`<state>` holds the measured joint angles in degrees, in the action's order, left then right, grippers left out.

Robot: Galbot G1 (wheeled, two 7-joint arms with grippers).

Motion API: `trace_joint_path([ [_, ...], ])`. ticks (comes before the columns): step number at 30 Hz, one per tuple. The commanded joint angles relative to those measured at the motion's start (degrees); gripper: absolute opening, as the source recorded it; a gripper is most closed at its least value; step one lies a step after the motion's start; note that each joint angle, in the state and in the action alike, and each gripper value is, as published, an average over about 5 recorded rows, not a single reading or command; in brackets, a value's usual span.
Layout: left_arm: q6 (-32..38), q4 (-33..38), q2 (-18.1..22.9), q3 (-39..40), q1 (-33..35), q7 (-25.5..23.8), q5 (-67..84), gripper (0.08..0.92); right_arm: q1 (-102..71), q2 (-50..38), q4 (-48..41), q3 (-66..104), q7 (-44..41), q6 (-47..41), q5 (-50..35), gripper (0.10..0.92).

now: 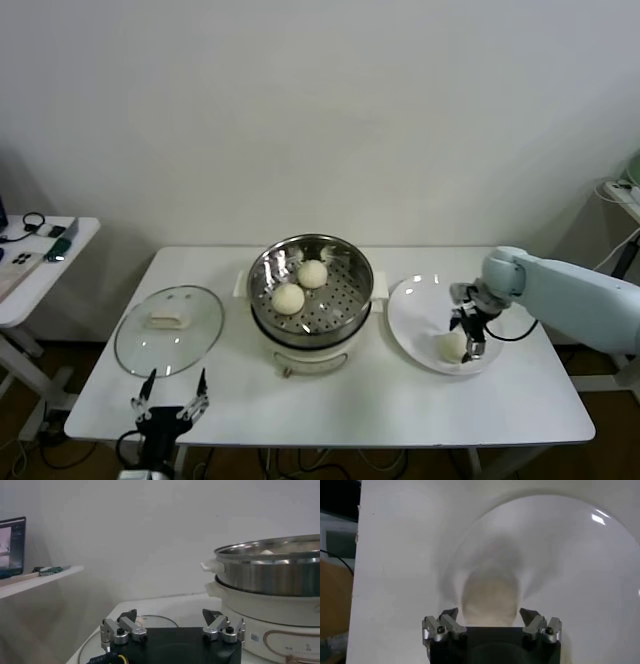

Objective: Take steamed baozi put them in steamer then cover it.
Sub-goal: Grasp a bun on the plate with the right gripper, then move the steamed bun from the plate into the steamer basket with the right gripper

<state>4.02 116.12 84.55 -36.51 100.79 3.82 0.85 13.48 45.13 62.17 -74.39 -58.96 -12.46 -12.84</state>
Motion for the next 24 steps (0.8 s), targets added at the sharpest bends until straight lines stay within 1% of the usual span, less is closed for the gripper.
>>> trace_joint_path([
  [1, 0.05, -0.12, -0.02, -0.02, -0.01, 0.0, -0.05, 0.823, -2.09, 1.76, -2.68, 1.64, -0.62, 0.14, 1.12, 0.823],
  [6, 0.04, -0.24, -0.04, -0.07, -0.18, 0.01, 0.02, 0.823, -2.31, 1.82, -2.85, 1.77, -1.13, 0.16, 1.25, 0.816],
  [13, 0.06, -0.21, -0.02, -0.02, -0.21, 0.02, 0.04, 0.823, -1.66, 1.64, -2.69, 2.0, -1.24, 0.47, 1.0, 0.747],
  [16, 0.06, -0.14, 0.03, 0.01, -0.2, 0.03, 0.03, 0.823, -0.22, 1.2, -1.72, 1.45, -1.27, 0.72, 0.58, 0.73],
  [21, 0.2, -0.16, 0.05, 0.07, -0.13, 0.04, 0.04, 0.823, 7.55, 0.31, 1.93, -3.2, -1.68, 2.34, -1.36, 0.715],
  [24, 0.31, -0.1, 0.02, 0.2, 0.03, 0.04, 0.01, 0.823, 15.75, 0.39, 5.19, -7.9, -2.46, 5.4, -2.53, 0.715],
])
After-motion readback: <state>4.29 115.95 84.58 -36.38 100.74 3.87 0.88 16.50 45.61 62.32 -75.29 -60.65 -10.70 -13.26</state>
